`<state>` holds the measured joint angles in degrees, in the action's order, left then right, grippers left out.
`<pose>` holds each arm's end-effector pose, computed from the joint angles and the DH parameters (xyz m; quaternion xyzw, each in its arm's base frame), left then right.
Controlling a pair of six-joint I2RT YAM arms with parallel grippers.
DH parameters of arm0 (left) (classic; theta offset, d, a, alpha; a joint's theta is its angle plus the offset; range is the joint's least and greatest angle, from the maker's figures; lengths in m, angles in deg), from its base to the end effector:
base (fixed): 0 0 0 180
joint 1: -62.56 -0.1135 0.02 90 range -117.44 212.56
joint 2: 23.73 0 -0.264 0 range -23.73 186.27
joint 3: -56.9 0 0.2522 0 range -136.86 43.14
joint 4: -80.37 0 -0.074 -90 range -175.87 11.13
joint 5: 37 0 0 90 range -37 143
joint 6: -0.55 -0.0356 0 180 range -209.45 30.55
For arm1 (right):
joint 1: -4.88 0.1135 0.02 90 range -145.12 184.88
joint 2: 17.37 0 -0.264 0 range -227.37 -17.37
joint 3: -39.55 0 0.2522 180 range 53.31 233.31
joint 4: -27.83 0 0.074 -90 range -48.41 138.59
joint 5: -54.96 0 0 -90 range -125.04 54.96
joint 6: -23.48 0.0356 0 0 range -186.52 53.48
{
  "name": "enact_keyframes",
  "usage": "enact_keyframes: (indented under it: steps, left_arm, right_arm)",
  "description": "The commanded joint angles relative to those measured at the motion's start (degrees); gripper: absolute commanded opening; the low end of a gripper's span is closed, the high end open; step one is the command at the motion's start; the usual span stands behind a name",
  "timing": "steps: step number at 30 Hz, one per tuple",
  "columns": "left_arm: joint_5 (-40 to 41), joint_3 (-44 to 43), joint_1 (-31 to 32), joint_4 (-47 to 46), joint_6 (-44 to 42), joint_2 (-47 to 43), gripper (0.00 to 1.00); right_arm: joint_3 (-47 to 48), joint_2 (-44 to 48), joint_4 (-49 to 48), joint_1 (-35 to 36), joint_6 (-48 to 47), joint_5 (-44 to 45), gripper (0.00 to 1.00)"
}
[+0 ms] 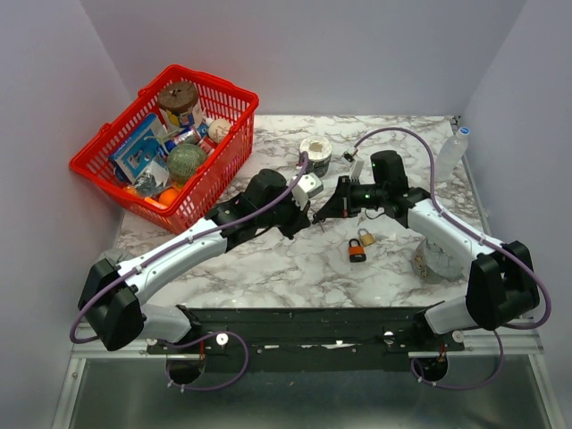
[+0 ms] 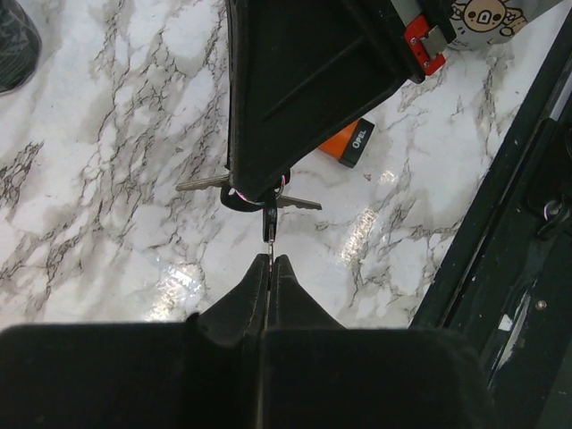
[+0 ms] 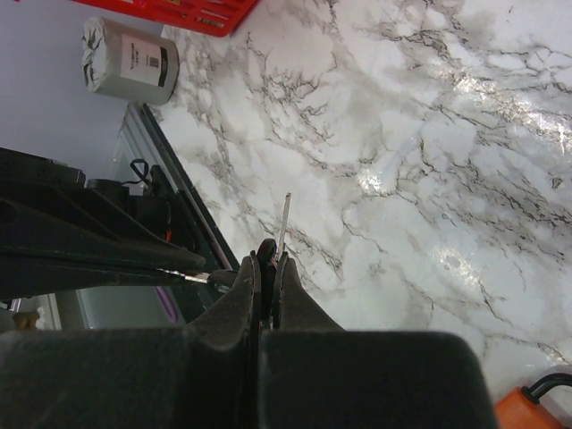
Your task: Unlock with the key
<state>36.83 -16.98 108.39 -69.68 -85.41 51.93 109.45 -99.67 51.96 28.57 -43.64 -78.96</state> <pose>0.2010 -0.2212 0.3045 0.3724 0.7835 -0.3146 0.3853 0.2749 0.1476 0.2617 -0.1741 0.8271 0.4717 0.2512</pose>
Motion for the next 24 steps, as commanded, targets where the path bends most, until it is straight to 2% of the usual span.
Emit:
enact_keyframes:
  steps: [1,6,9,10,13,14,17,20,24]
  left_arm:
    - [-3.4,-0.4,0.4,-1.2,-1.4,-0.1,0.00]
    - [-2.5,-0.4,0.4,-0.8,-1.7,-0.2,0.00]
    - [-1.4,-0.6,0.4,-0.3,-1.3,-0.2,0.00]
    - [-1.1,-0.7,0.3,0.0,-1.4,-0.1,0.00]
    - [-2.2,-1.7,-0.1,1.4,-1.4,0.1,0.00]
    - [-4.3,-2.2,-0.7,2.0,-1.3,0.1,0.00]
    - [-10.3,-3.2,-2.0,3.1,-1.3,-0.1,0.00]
    - [-14.3,-4.0,-2.6,4.6,-2.0,-0.5,0.00]
    - [-21.3,-4.7,-3.7,5.6,-2.5,-0.5,0.00]
  right_arm:
    - [1.7,0.0,0.7,0.4,-0.3,-0.7,0.03]
    - [1.3,0.8,0.4,0.4,-0.1,0.8,0.11]
    - [1.0,2.0,0.3,0.4,-0.1,3.5,0.29]
    - [0.4,3.7,0.2,0.4,-0.5,4.9,0.43]
    - [-1.4,7.9,-1.7,0.4,-3.1,10.0,0.70]
    - [-2.7,10.9,-2.0,0.4,-4.0,11.2,0.73]
    - [-4.5,16.2,-3.1,0.4,-9.0,13.0,0.78]
    - [-6.5,18.1,-2.9,0.4,-13.4,9.8,0.73]
    - [-8.1,19.7,-3.2,0.9,-16.0,-0.5,0.67]
